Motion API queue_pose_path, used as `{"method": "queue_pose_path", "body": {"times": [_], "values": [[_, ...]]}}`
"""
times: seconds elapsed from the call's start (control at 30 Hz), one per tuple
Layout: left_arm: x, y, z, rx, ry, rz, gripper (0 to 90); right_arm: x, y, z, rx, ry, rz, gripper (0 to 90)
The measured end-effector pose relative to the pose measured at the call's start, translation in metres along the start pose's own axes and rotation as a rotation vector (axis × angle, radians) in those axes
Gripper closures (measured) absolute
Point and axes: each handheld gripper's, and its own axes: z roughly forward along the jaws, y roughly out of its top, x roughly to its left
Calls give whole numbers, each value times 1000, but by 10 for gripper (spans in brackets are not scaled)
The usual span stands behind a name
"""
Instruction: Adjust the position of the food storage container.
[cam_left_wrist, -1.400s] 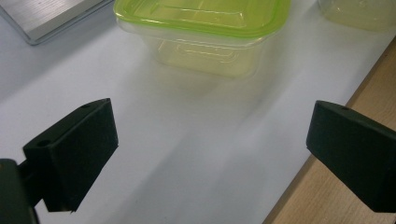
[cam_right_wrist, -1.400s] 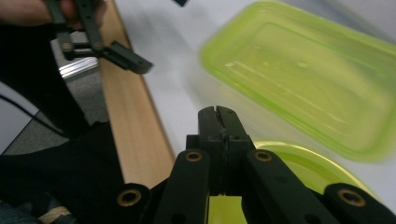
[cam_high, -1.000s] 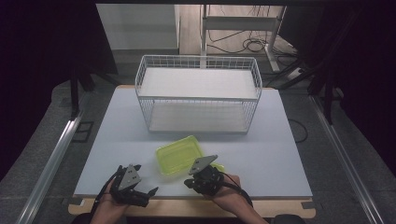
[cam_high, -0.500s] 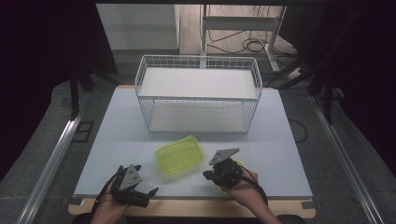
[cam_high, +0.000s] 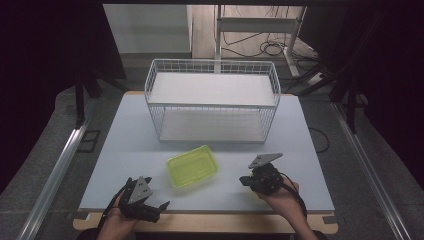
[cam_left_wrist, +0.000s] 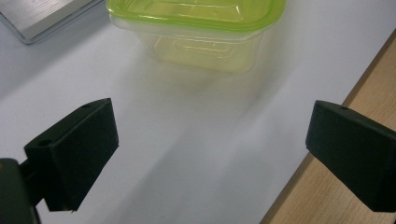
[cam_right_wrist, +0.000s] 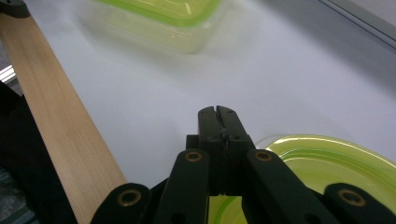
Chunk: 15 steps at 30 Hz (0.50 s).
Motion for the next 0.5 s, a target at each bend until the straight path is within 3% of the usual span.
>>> {"method": "queue_pose_path", "body": {"times": [0.23, 0.5], "values": [[0, 0, 1, 5, 2, 3, 22, -12, -17, -15, -11, -14, 53, 894], [0, 0, 1, 7, 2, 3, 22, -27, -33, -32, -15, -71, 98, 892]]}}
